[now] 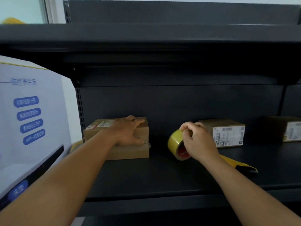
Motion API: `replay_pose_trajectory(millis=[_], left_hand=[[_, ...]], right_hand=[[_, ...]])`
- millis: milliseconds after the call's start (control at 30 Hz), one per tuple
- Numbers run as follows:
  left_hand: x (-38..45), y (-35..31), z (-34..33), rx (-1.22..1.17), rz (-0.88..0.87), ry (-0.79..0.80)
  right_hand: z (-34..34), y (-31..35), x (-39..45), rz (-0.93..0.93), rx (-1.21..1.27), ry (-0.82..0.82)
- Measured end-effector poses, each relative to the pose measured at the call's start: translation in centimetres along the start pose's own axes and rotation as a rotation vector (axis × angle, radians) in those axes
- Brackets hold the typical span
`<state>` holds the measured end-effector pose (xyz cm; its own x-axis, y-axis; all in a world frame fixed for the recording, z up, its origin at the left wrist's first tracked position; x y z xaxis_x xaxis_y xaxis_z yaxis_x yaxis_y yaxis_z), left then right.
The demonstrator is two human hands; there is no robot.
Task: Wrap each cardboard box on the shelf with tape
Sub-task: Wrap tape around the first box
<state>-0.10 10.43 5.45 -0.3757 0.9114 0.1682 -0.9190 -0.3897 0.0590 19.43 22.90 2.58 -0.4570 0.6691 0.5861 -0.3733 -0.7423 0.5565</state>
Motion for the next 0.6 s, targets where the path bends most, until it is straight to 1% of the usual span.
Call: replay_pose_trajectory(millis=[100, 200, 267, 300, 367, 400, 467, 533, 600], left_hand=[[0.7, 0.7, -0.1, 0.009, -0.015, -0.008], [1.1, 0.8, -0.1, 0.131, -0.001, -0.028], [0.9, -0.2, -0.1, 0.125, -0.019, -0.088], [0.6, -1.0, 0.0, 0.091, -0.061, -0.145], [0.0, -3.4, 0.1, 0.008, -0.198, -0.261], [-0.3, -4.5, 0.0, -0.035, -0.263, -0.283], [-0.5, -6.5, -0.5, -0.149, -0.346, -0.248], [-0.7, -8.3, -1.5, -0.308, -0.354, -0.128], [-0.7, -9.6, -2.4, -0.481, -0.354, -0.071]], right_hand=[[0.1, 0.4, -0.2, -0.007, -0.054, -0.004], [0.0, 0.5, -0.4, -0.018, -0.061, -0.014], [0.0, 0.6, -0.5, -0.022, -0.069, -0.028], [0.0, 0.6, -0.5, -0.027, -0.072, -0.035], [0.0, 0.6, -0.6, -0.046, -0.090, -0.044], [0.0, 0.6, -0.6, -0.058, -0.105, -0.048], [0.0, 0.8, -0.7, -0.076, -0.126, -0.064], [-0.1, 1.1, -0.8, -0.096, -0.122, -0.087], [-0.2, 1.4, -1.1, -0.114, -0.111, -0.105]])
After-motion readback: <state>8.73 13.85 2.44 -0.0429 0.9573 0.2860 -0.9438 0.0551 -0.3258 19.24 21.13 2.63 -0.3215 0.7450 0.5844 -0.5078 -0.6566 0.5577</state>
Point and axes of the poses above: each hand's wrist, its own x-axis towards the middle knuckle, its own z-axis out of the back of the hand, y = z × x, the point moved 4 cm from there along x, towards the middle knuckle
